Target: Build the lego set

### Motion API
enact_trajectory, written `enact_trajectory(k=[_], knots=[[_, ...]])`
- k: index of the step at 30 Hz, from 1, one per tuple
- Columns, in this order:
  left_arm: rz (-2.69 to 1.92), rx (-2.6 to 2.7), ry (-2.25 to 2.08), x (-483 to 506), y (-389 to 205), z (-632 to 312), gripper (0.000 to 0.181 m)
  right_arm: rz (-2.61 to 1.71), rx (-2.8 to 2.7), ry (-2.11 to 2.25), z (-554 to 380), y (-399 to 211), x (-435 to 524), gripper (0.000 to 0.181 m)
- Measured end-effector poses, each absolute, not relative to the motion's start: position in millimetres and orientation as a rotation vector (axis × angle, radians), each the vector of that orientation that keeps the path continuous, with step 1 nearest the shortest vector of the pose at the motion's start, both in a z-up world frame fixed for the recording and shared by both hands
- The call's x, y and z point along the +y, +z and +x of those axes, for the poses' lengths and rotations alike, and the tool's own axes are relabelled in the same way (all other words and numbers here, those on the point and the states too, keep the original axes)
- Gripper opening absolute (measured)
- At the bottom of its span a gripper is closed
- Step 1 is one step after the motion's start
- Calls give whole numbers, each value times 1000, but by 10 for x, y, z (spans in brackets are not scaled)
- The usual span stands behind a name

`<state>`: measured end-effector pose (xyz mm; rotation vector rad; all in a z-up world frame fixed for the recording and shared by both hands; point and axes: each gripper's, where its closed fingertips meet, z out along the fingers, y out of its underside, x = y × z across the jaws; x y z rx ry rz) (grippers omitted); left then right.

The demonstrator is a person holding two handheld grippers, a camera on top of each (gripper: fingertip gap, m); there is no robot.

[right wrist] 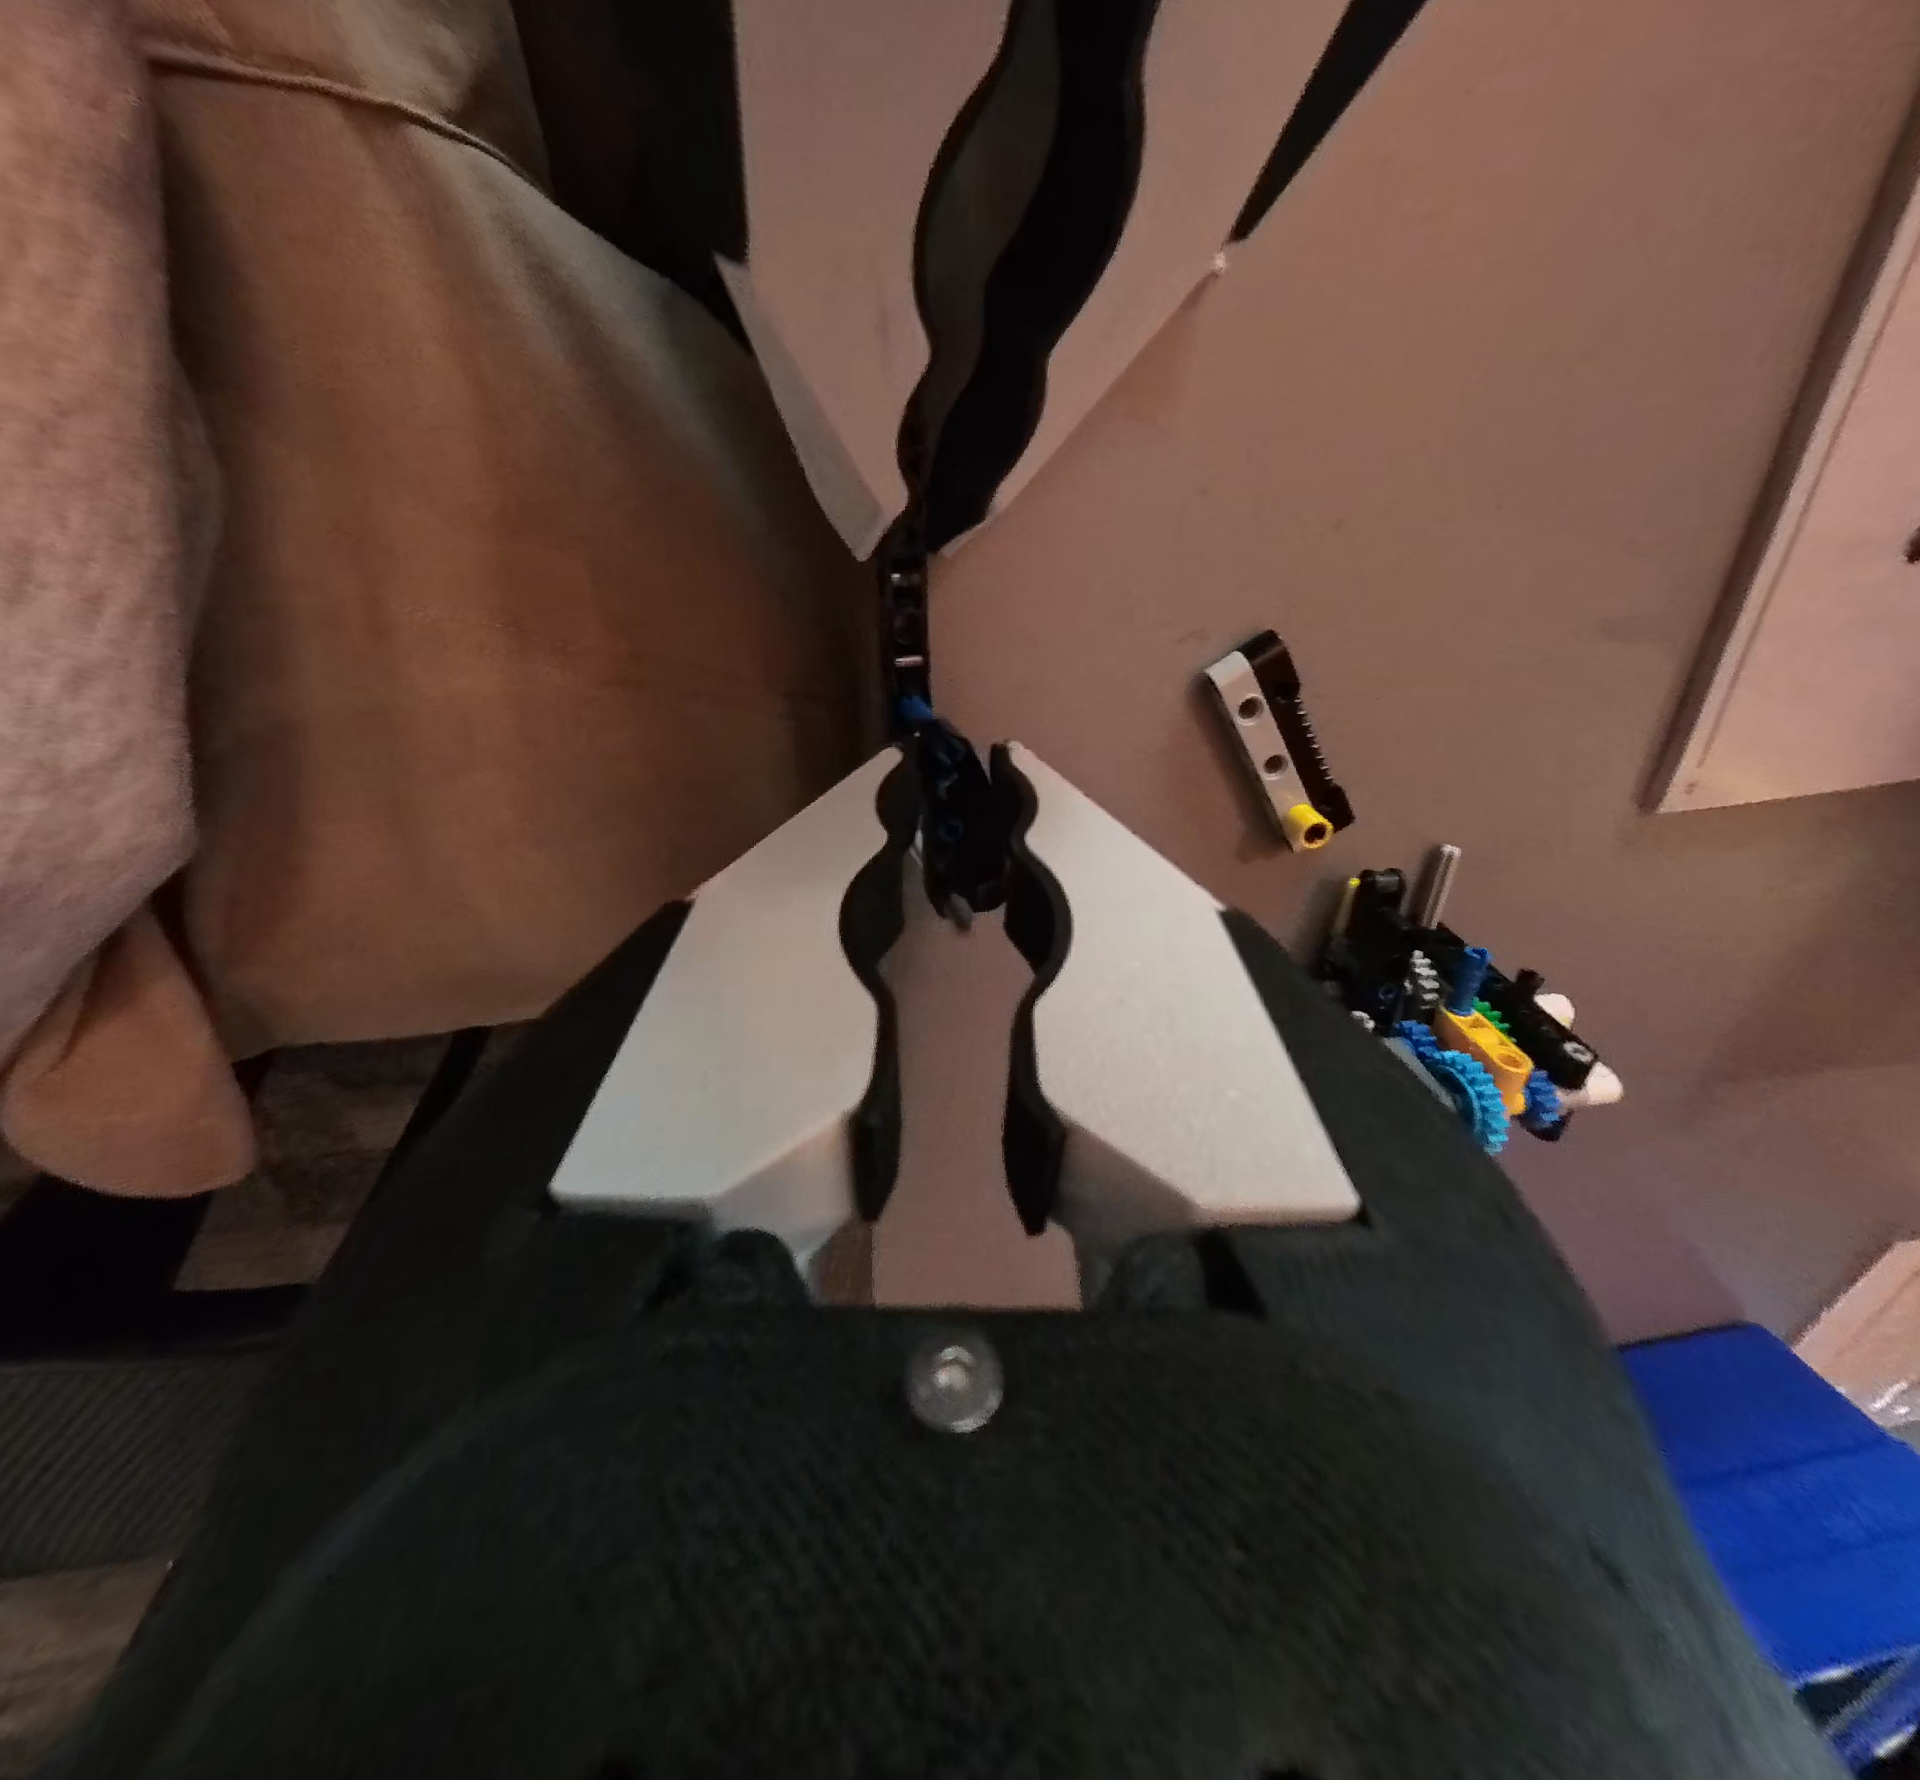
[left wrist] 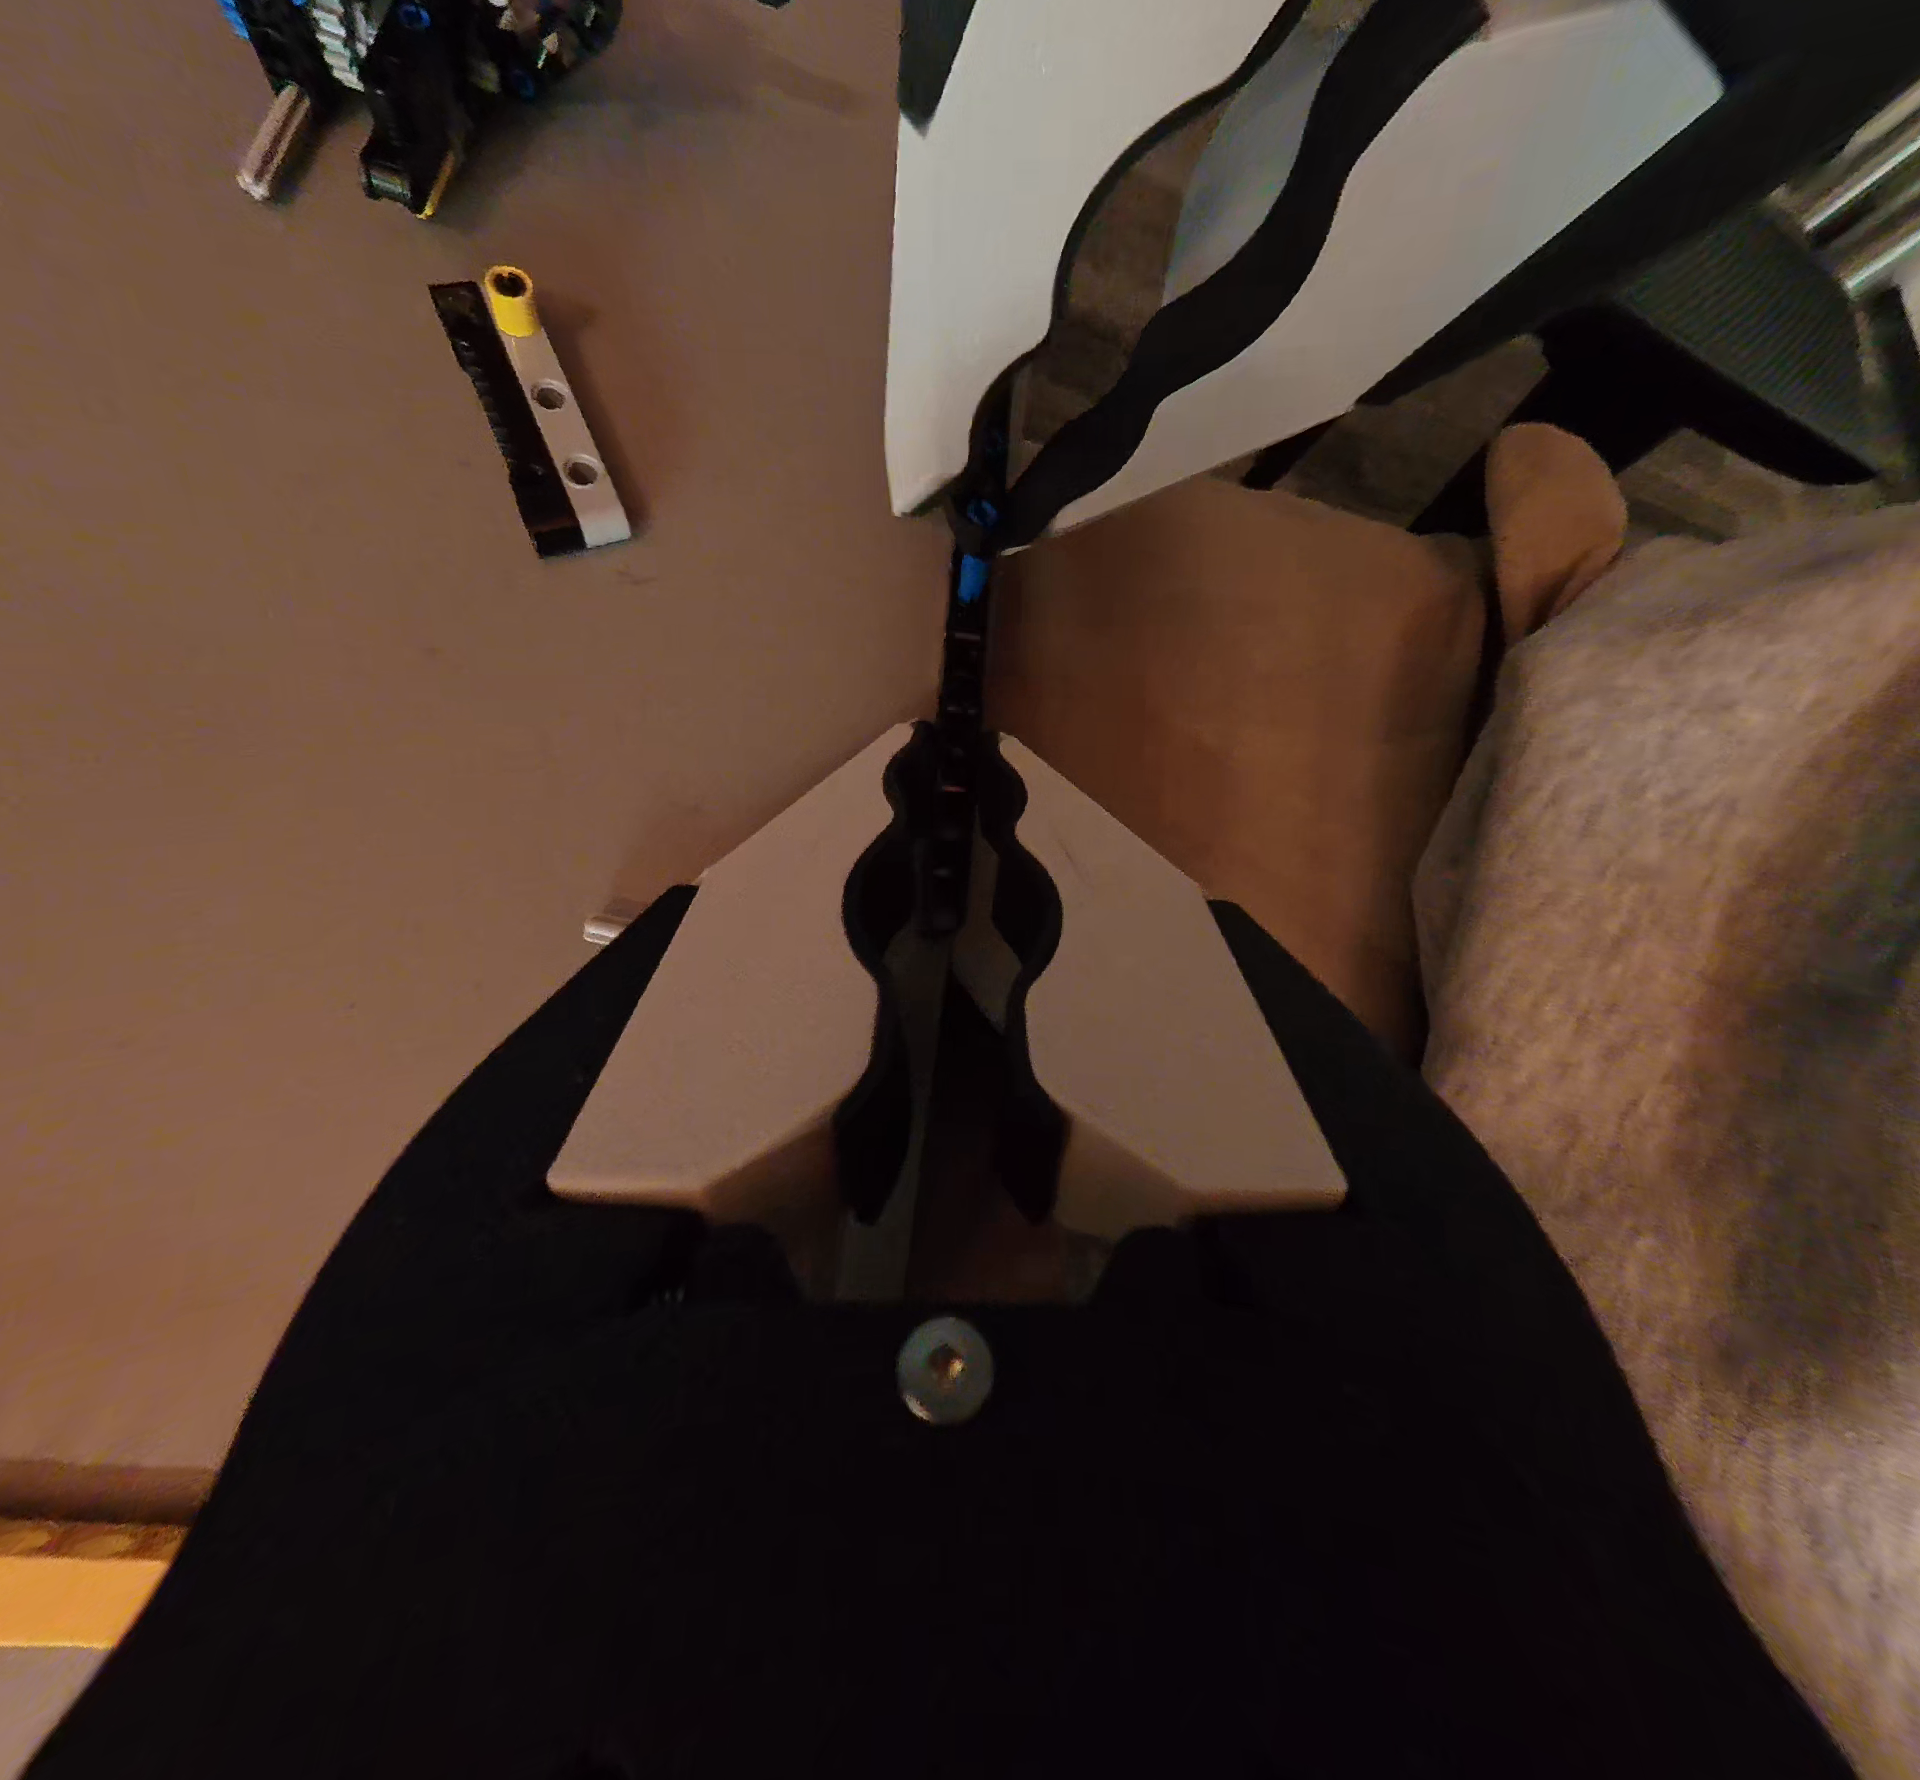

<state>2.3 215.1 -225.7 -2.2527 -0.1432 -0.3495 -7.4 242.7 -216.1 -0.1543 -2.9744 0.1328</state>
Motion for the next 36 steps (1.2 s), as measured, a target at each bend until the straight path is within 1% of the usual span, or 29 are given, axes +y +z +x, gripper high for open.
enact_trajectory(k=[1,3,6,8,11,14,19,24,27,32,33,36], knots=[[-2248,-150,-361,2151,-2252,23,6,-164,-2961,139,-88,-2167,2438,16],[-2239,-161,-372,2154,-2245,20,6,-180,-2960,159,-72,-2179,2443,31],[-2229,-180,-380,2160,-2237,13,6,-196,-2945,247,-61,-2124,2410,28],[-2219,-199,-394,2164,-2230,6,6,-233,-2919,282,-94,-2074,2431,30],[-2208,-221,-403,2167,-2221,-7,6,-290,-2838,361,-185,-1967,2480,34],[-2195,-250,-404,2170,-2213,-18,6,-394,-2741,480,-263,-1848,2527,44],[-2181,-275,-424,2161,-2204,-1,5,-578,-2575,655,-250,-1743,2636,51],[-2146,-306,-511,2126,-2161,97,5,-717,-2406,911,-99,-1701,2594,53],[-2080,-342,-523,2158,-2030,75,5,-793,-2248,1106,-69,-1640,2549,54],[-1935,-440,-504,2153,-1821,-68,4,-952,-1859,1573,-121,-1389,2591,42],[-1912,-445,-511,2144,-1793,-69,4,-918,-1855,1699,-74,-1318,2523,47],[-1817,-465,-495,2154,-1679,-118,4,-932,-1905,1701,-83,-1361,2568,46]])
